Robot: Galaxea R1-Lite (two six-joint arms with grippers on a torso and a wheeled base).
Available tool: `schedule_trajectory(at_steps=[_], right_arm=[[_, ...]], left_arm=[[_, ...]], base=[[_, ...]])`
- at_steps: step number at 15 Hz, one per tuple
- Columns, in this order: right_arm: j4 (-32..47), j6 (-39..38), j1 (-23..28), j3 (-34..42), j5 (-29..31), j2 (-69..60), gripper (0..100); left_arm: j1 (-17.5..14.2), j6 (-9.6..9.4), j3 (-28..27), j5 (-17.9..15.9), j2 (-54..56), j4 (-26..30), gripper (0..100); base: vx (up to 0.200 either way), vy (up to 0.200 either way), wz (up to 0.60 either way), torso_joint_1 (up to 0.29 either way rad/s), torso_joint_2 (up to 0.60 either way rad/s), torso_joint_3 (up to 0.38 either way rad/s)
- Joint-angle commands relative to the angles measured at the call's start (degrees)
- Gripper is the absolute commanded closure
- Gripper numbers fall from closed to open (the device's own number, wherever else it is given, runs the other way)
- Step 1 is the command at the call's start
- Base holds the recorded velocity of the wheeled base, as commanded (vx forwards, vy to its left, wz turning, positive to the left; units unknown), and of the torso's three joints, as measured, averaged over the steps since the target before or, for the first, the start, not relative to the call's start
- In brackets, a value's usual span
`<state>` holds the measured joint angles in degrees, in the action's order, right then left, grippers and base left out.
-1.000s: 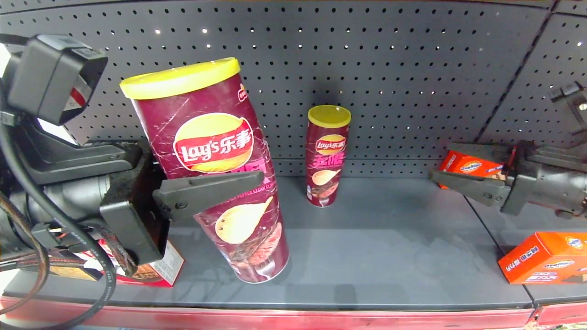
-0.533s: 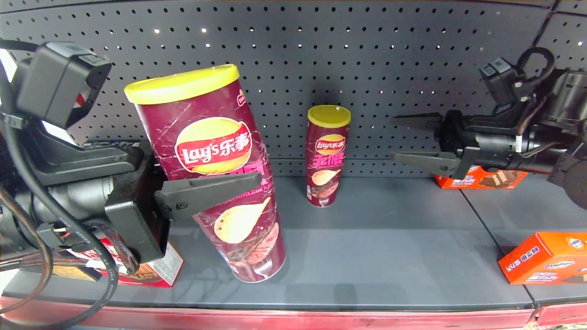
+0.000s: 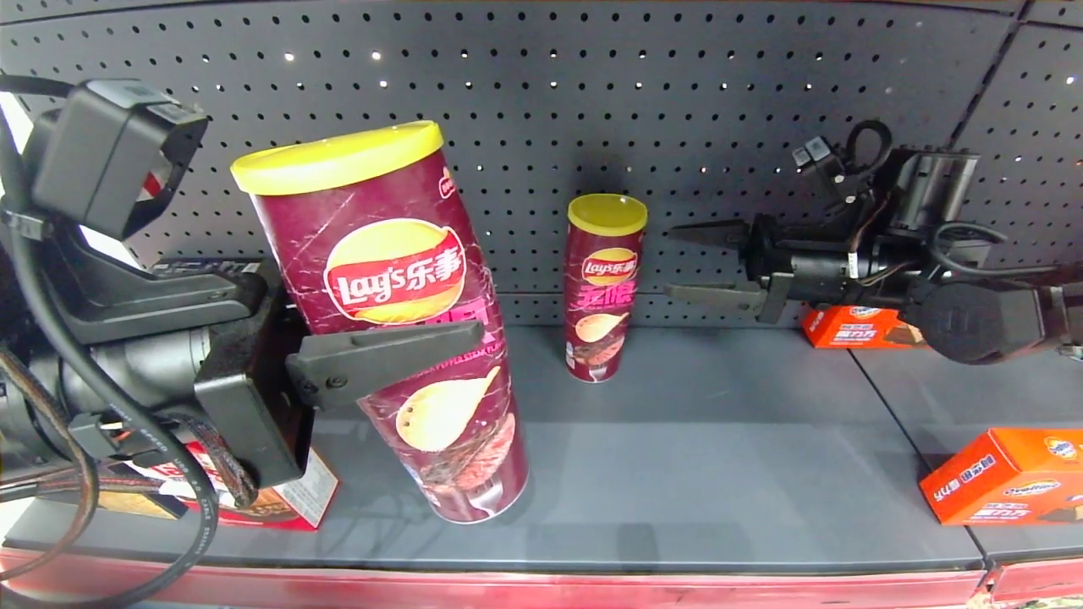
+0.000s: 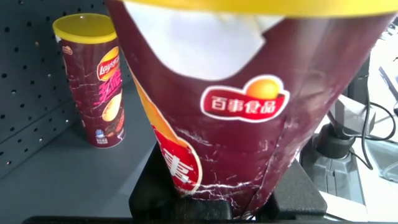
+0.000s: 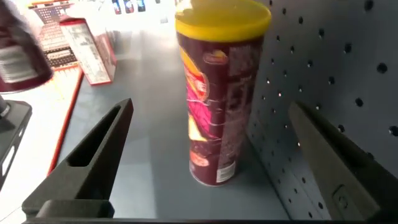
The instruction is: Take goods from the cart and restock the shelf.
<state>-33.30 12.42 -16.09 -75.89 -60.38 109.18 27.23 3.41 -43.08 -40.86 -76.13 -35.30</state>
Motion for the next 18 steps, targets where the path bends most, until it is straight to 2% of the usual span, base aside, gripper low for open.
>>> schedule_trajectory(at_steps=[1,18], right_arm=[[0.3,0.0,-0.5,-1.9,0.0,3.4,0],[0.4,-0.1,-4.7,-11.7,0.2,17.6,0]], left_arm=[[-0.1,0.01,-0.2,0.0,-0.2,0.0,100],[-0.2,0.01,0.1,0.1,-1.7,-0.1,100]], base=[[0.0,0.0,0.0,0.0,0.0,0.0],[0.0,0.0,0.0,0.0,0.0,0.0]])
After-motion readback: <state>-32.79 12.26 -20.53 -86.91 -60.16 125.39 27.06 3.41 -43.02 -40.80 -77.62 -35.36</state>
